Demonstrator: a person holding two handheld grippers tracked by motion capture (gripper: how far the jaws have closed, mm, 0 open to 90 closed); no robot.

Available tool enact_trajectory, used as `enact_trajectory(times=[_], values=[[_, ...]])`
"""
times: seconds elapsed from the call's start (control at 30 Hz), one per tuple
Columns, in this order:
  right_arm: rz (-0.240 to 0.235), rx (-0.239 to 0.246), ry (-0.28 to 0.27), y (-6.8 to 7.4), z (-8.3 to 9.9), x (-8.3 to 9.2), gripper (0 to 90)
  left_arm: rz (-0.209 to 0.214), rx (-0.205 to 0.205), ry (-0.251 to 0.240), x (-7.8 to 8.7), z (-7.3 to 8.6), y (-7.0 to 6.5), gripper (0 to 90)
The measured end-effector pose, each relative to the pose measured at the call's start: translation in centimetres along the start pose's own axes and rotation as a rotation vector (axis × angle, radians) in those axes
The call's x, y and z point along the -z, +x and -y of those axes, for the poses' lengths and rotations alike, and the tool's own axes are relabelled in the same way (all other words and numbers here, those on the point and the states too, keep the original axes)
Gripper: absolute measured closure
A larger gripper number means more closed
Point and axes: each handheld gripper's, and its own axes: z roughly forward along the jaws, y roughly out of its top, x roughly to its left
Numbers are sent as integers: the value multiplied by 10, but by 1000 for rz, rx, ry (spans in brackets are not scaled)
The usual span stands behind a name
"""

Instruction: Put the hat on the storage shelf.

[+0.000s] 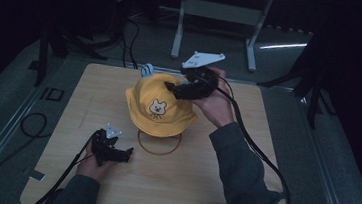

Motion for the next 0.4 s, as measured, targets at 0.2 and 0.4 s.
enact_trajectory(times=[0.2, 0.4], values=[[-11, -48, -47, -7, 8, 22, 220, 0, 0, 0, 0, 0, 0, 19], [-70, -69, -29, -10, 18, 32, 287, -1, 0, 0, 0, 0, 0, 19]])
